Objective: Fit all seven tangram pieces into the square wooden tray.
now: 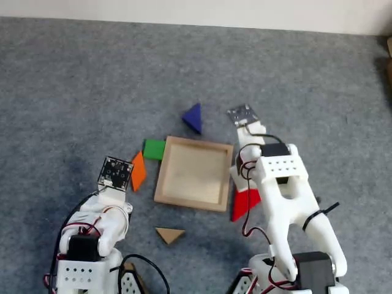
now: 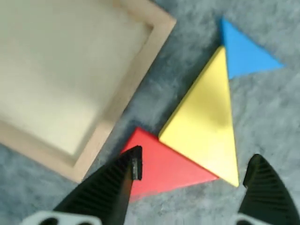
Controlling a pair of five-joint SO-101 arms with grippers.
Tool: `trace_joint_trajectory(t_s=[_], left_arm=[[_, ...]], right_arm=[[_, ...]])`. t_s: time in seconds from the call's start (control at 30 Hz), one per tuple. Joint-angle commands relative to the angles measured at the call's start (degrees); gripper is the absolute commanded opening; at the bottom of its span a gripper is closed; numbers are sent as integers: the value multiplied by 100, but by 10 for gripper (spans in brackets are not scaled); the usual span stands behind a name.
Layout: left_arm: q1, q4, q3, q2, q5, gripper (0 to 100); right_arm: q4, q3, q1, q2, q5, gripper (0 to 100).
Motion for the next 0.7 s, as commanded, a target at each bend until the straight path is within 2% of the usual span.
trace_joint_trajectory(t_s=[0.0,0.4,0.67], left_arm=[[-75,35,119,-303,-44,6],[-75,35,119,-303,-44,6],[-75,35,119,-303,-44,6]], right_arm=[[-277,-268,-31,-22,70,336],[-593,-251,-66,40,79,336],[-558,-760,-22,1534,70,336]])
